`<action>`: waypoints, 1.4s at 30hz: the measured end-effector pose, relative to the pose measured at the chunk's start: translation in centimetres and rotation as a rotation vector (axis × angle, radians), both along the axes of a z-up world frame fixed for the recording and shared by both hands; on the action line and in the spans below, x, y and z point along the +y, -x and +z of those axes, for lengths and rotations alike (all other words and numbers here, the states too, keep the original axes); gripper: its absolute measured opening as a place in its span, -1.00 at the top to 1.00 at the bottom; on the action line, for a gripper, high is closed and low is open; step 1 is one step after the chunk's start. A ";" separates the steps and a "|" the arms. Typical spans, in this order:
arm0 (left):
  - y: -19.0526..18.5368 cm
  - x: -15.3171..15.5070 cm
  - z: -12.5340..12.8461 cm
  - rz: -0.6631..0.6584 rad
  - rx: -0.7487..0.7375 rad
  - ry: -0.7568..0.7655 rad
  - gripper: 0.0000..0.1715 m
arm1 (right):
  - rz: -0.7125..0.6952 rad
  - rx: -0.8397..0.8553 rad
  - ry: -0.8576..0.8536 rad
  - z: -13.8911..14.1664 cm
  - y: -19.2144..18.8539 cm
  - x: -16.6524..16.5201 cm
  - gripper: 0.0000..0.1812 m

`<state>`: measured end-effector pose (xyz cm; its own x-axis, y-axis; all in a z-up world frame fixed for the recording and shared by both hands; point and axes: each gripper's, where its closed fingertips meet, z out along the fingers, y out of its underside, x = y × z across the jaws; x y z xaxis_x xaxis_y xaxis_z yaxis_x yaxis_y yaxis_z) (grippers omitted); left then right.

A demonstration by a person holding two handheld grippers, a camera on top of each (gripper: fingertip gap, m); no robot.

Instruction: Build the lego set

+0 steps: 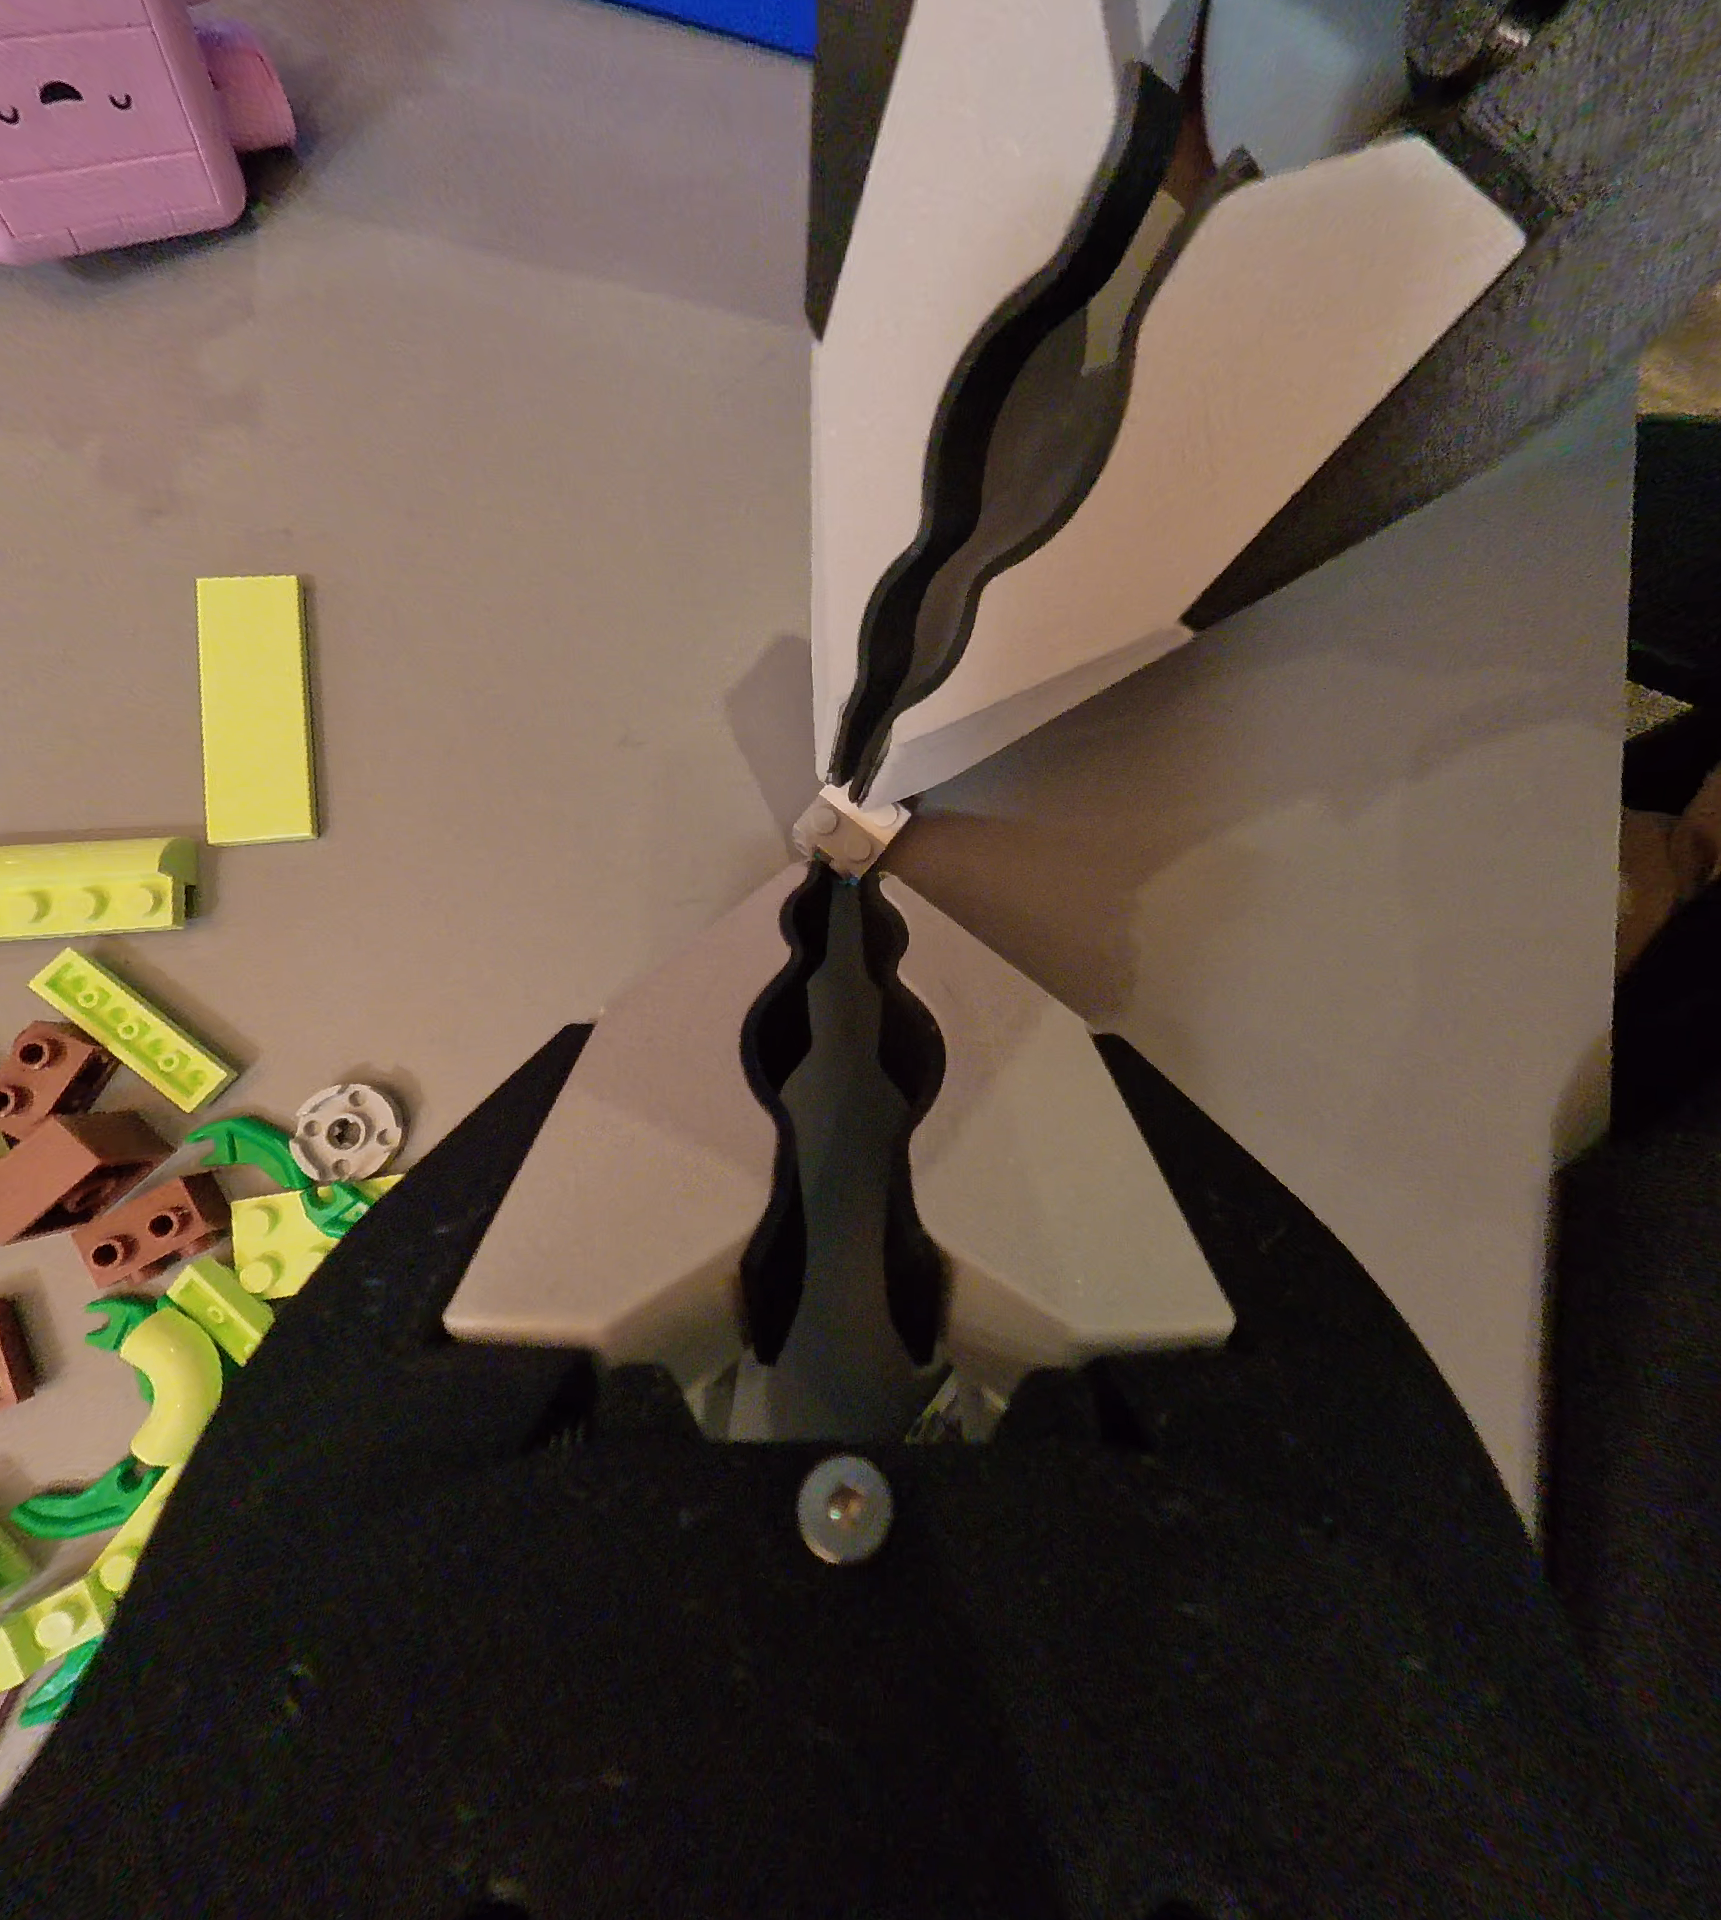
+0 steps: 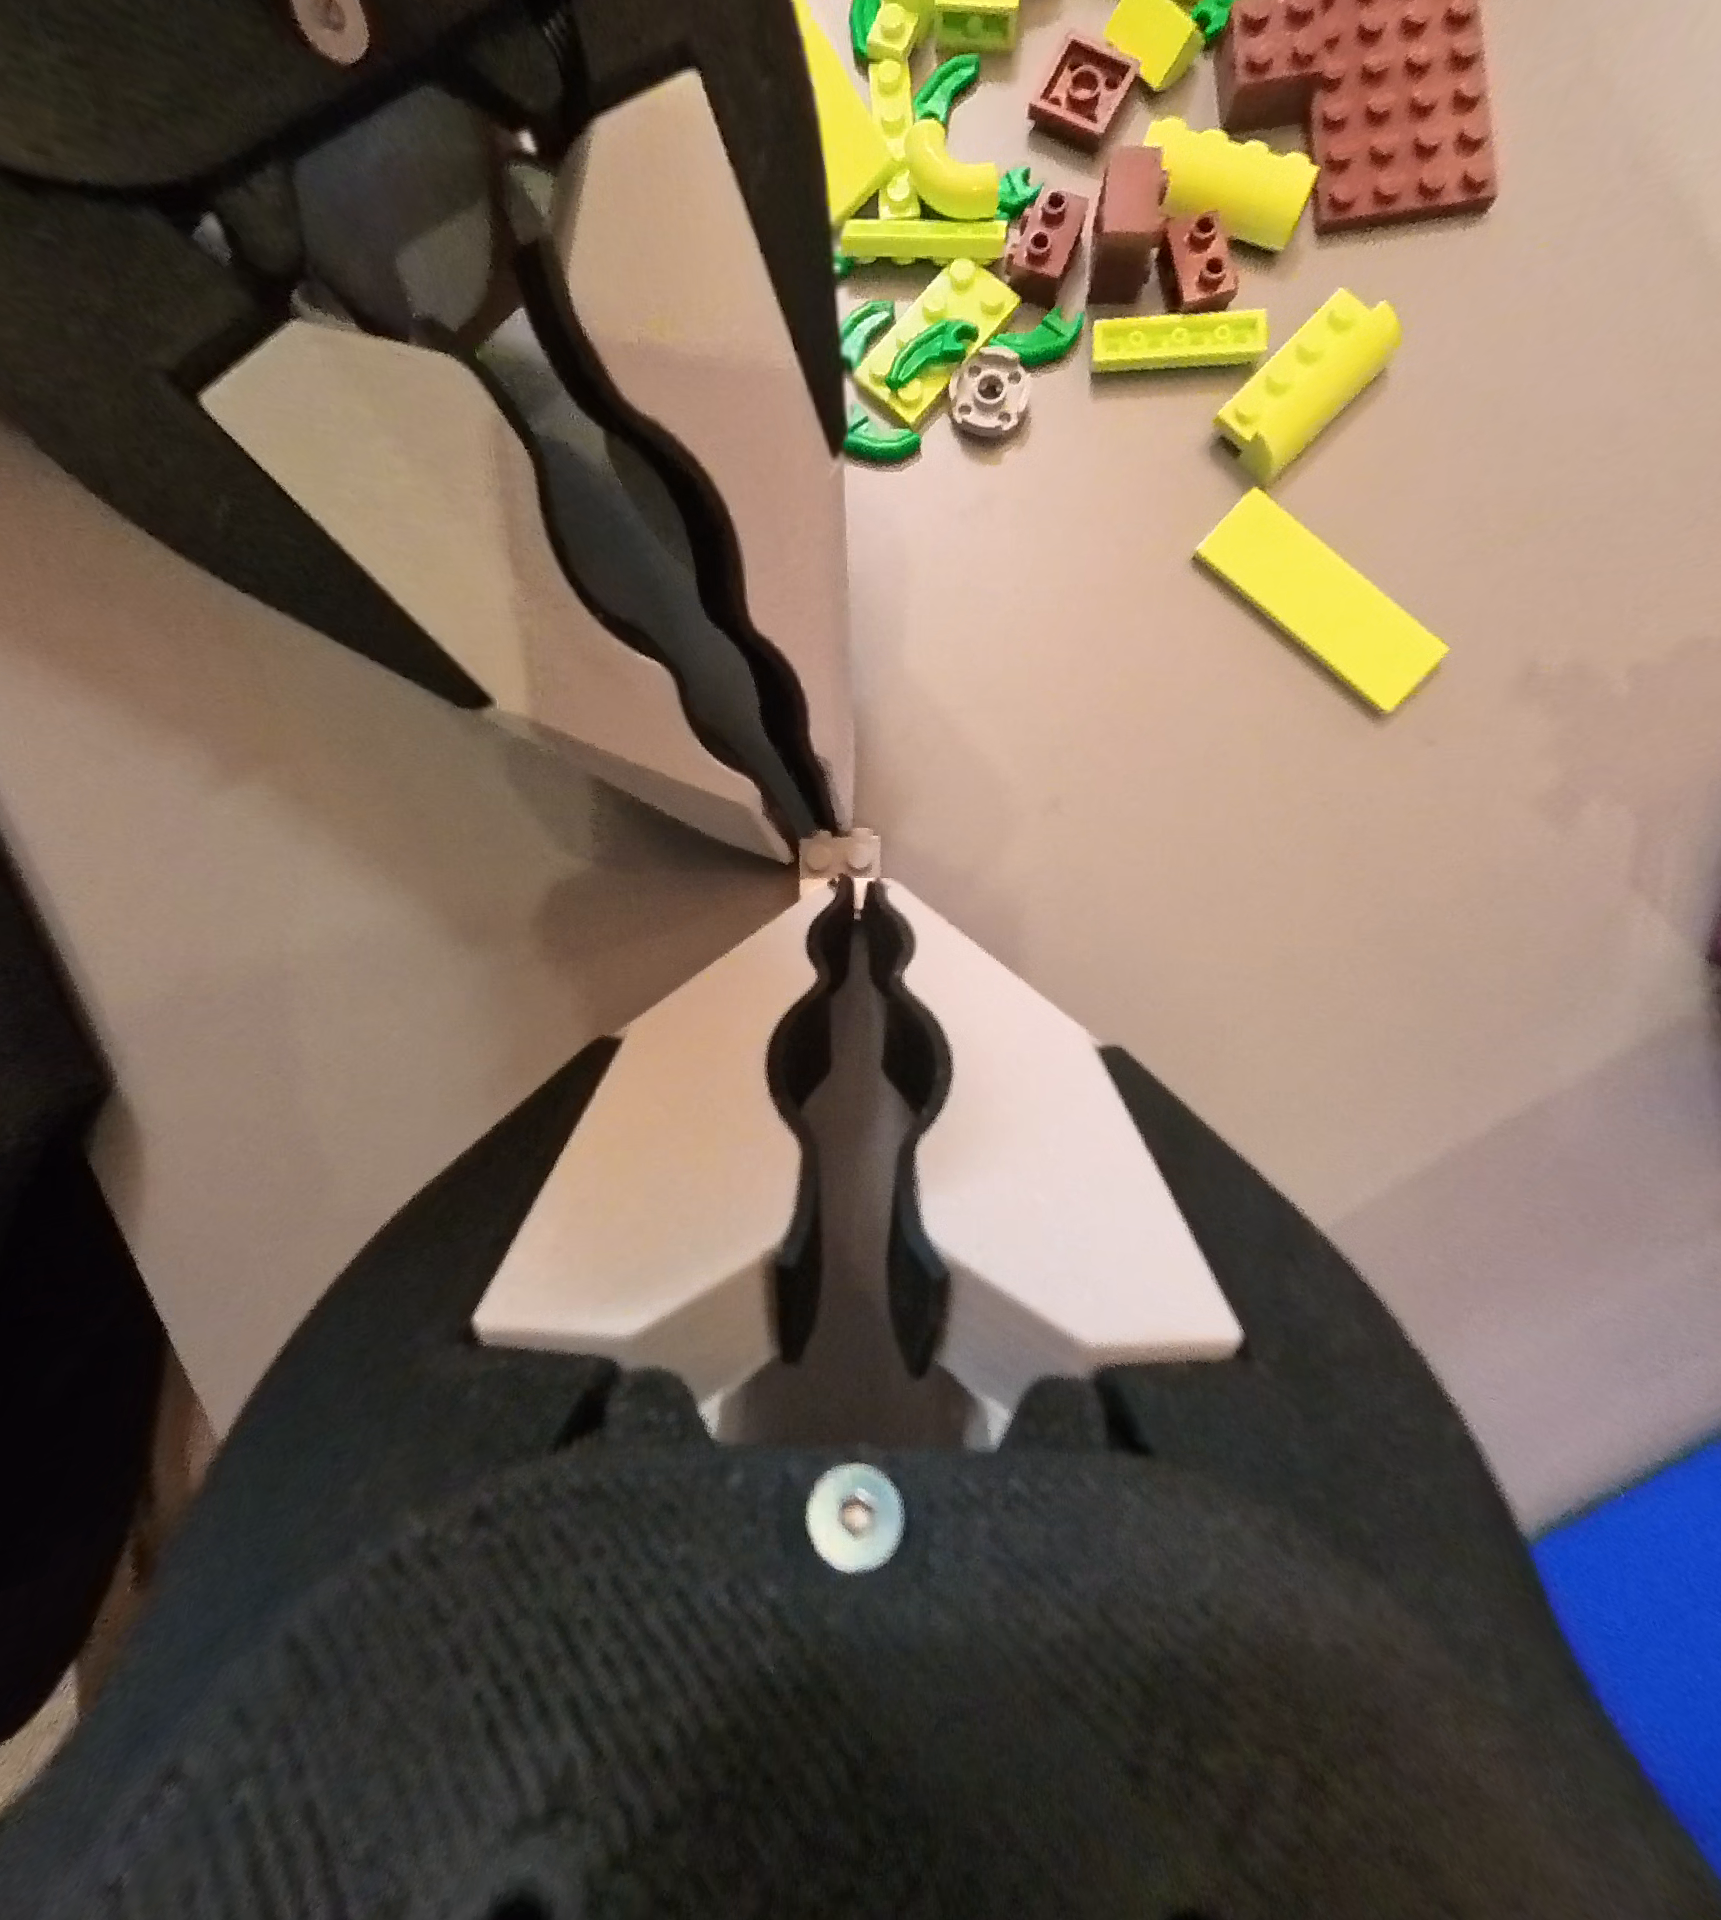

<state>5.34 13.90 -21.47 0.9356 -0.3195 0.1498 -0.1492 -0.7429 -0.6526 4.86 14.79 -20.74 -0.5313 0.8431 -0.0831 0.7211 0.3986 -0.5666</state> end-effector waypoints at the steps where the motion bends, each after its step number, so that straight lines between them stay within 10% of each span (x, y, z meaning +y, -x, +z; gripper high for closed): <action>1: 0.0 0.0 0.0 0.001 -0.001 0.000 0.96 | -0.011 0.018 -0.012 0.0 0.0 0.0 0.99; 16: 0.0 -0.1 0.0 0.005 -0.005 -0.001 0.95 | 0.040 0.150 -0.104 0.1 0.0 0.1 0.99; 23: -0.1 -0.2 0.0 0.013 -0.039 -0.007 1.00 | -0.050 0.235 0.064 0.8 -0.4 -0.4 0.60; 34: 0.9 -1.2 1.4 0.037 -0.048 -0.045 0.84 | -0.061 0.230 -0.001 -0.2 -0.2 -0.6 0.83; 37: 0.0 -1.5 2.9 0.052 -0.213 -0.093 0.81 | -0.063 0.437 0.047 3.4 0.5 -1.6 0.82; 42: -1.4 -2.9 9.3 0.030 -0.984 -0.203 0.55 | 0.059 0.875 -0.232 9.4 0.0 -3.9 0.83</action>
